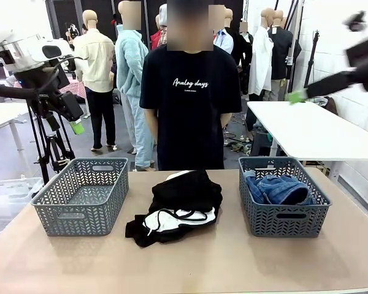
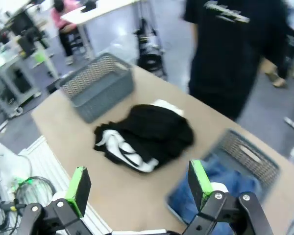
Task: Sort the tops and bottoms.
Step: Lift clothes from the center of the table with your right hand.
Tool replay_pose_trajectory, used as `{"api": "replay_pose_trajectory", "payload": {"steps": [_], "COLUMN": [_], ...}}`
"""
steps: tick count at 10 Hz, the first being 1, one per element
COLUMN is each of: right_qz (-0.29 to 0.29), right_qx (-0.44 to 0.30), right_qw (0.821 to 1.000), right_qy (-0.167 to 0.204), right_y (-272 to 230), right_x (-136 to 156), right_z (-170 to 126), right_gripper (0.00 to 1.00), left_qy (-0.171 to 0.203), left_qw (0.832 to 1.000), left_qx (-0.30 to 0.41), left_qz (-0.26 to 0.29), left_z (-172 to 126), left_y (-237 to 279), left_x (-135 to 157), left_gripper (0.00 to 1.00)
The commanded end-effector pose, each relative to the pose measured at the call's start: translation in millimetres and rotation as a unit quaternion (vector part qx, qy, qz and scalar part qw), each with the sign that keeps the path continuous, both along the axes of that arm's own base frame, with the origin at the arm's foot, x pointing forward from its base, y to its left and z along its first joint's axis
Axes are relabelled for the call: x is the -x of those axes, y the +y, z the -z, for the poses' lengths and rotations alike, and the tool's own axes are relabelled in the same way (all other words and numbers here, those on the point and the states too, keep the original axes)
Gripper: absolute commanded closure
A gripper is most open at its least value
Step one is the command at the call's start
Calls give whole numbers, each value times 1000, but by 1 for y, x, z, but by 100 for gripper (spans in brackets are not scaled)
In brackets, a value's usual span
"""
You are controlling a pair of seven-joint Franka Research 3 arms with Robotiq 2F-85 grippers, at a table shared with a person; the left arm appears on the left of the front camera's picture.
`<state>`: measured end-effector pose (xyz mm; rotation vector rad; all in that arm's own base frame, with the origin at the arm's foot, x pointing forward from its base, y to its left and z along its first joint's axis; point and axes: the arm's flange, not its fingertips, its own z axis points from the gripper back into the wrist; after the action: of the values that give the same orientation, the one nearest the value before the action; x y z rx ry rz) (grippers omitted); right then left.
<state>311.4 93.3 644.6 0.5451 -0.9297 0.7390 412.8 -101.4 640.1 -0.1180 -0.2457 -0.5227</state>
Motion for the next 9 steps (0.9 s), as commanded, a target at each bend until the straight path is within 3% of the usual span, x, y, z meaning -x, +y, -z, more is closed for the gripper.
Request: {"api": "replay_pose_trajectory", "payload": {"steps": [1,3,5,9], "right_qz": [-67,-85,-88,-62], "right_qx": [34,85,141,173], "right_qw": [997,992,984,976], "right_qy": [22,35,63,117], "right_y": [72,141,182,186], "right_x": [-66,-93,-101,-120], "right_z": [11,35,68,126], "right_gripper": [0,0,0,0], "left_qy": [-5,-5,-5,-5], "left_qw": [1000,1000,1000,1000], "left_qx": [8,8,8,8], "left_qz": [-2,-2,-2,-2], "left_z": [1,1,1,1], "left_y": [2,2,2,2], "left_x": [2,2,2,2], "left_gripper": [0,0,0,0]}}
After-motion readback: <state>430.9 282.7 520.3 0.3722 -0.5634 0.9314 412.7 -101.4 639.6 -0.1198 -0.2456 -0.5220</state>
